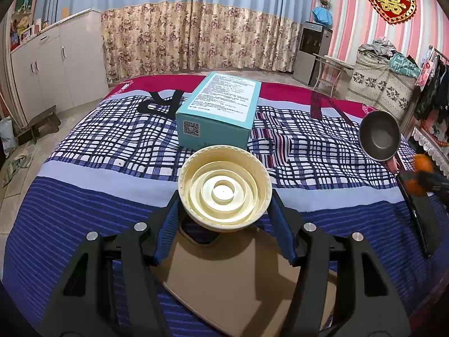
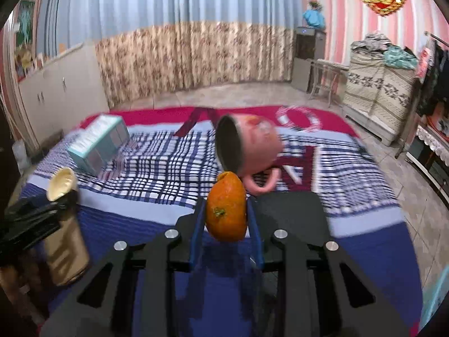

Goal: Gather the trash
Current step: 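Carry the yellow lid and orange in both tools over the blue basket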

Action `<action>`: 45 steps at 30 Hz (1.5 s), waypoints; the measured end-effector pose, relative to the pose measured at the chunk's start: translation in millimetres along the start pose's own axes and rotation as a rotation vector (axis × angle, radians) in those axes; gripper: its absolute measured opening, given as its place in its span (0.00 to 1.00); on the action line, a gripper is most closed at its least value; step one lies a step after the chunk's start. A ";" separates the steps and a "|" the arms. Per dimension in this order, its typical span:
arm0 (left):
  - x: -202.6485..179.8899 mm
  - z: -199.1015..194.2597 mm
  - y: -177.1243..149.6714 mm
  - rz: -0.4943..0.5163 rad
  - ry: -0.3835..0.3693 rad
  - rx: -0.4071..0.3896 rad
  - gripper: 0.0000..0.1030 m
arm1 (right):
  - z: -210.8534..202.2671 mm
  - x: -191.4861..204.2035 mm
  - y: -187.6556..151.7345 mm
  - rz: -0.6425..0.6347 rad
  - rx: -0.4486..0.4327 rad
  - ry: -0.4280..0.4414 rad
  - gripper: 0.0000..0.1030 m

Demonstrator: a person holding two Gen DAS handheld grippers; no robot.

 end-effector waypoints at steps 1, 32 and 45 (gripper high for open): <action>-0.4 0.5 -0.5 0.004 0.003 0.001 0.57 | -15.6 -6.8 -4.5 0.013 -0.014 -0.016 0.29; -276.9 -135.1 -59.7 0.387 -0.390 -0.052 0.57 | -226.9 -273.9 -198.3 0.482 -0.077 -0.560 0.29; -412.2 -176.0 -164.9 0.580 -0.591 0.045 0.57 | -267.9 -311.8 -236.5 0.536 -0.092 -0.661 0.29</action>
Point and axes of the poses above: each gripper's, at about its wrist camera, not at the fingertips, and z roughly the way its jaws point, x to its left, y to its top, the point moved 9 cm from there along z, roughly the way its jaws point, and after that the axes turned 14 degrees about -z, right-handed, at the moved point
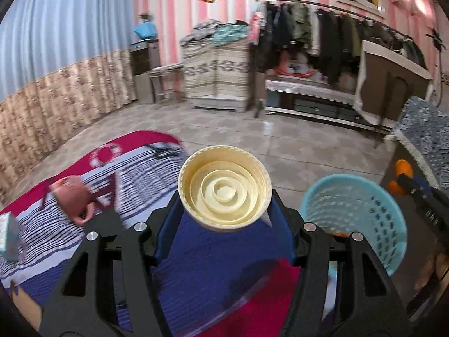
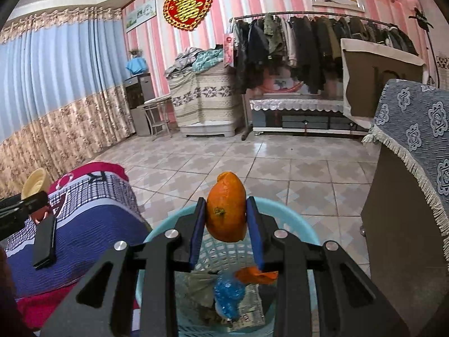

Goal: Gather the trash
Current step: 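Carry the yellow lid and orange in both tools over the blue basket, then open both tools dropping the yellow lid and orange into the basket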

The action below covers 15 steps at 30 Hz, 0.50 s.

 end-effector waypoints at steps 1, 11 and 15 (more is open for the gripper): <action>-12.6 2.3 1.5 0.012 -0.010 -0.005 0.57 | -0.5 -2.2 1.3 0.002 -0.004 -0.005 0.29; -101.7 29.8 -14.4 0.064 -0.131 0.014 0.57 | -7.1 -31.2 3.9 0.027 -0.034 -0.051 0.29; -115.7 54.5 -40.2 0.119 -0.133 0.061 0.57 | -2.9 -43.9 -3.4 0.056 -0.012 -0.059 0.29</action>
Point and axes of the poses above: each gripper's, at about its wrist camera, not at the fingertips, and z roughly the way its jaws point, x to its left, y to its top, the point moved 9 cm from there along z, roughly the way its jaws point, and after that the axes turned 14 degrees about -z, right-handed, at the moved point
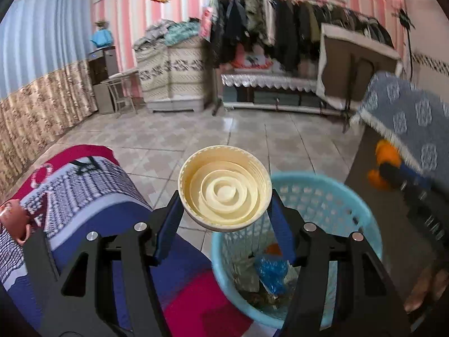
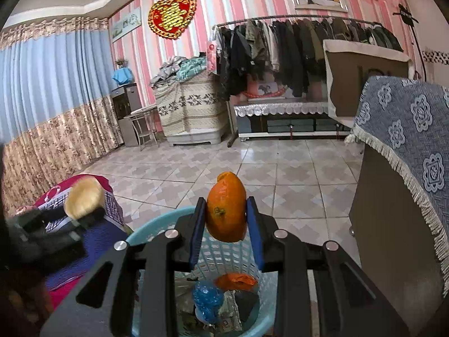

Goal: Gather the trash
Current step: 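Open both tools dropping the yellow lid and orange into the basket, then move both open tools back over the bed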

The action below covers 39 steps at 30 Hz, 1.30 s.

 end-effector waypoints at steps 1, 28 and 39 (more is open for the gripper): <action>-1.3 7.5 -3.3 0.007 -0.001 0.014 0.57 | 0.8 -1.8 -0.9 0.009 0.004 -0.001 0.29; 112.2 -36.3 30.3 -0.195 0.174 -0.136 0.95 | 40.5 49.4 -18.4 -0.110 0.117 0.024 0.45; 149.7 -74.7 33.4 -0.236 0.238 -0.166 0.95 | 27.7 57.4 -14.8 -0.150 0.095 0.042 0.90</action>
Point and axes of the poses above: each gripper's, at about its wrist camera, not at the fingertips, and z roughly the way its jaws point, x to its left, y to its top, the point moved 9 cm from there along z, roughly the way its jaws point, and after that the axes turned 14 degrees about -z, right-handed, at the moved point
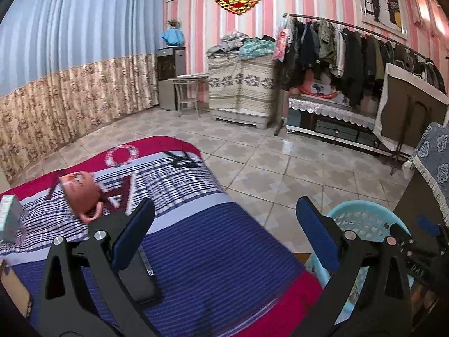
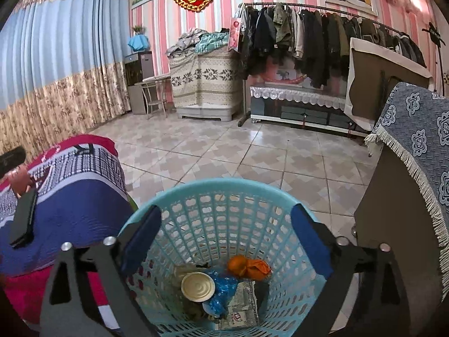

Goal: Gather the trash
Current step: 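Move both open tools back over the bed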

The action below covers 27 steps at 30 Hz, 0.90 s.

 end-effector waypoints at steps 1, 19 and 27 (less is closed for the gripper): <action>5.2 -4.6 0.2 -0.006 0.003 -0.002 0.95 | -3.0 0.2 1.5 0.001 -0.007 0.003 0.91; 121.9 -118.4 -30.2 -0.063 0.139 -0.019 0.95 | -55.1 70.1 13.6 0.004 -0.102 0.191 0.96; 177.6 -164.5 -38.7 -0.123 0.248 -0.071 0.95 | -93.6 104.3 3.1 -0.009 -0.128 0.232 0.96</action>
Point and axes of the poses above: each gripper's, at about its wrist camera, not at the fingertips, and z roughly the way its jaws point, x to its left, y to its top, the point moved 9 cm from there along z, roughly the way its jaws point, and after that the axes turned 14 degrees about -z, right-handed, at the moved point
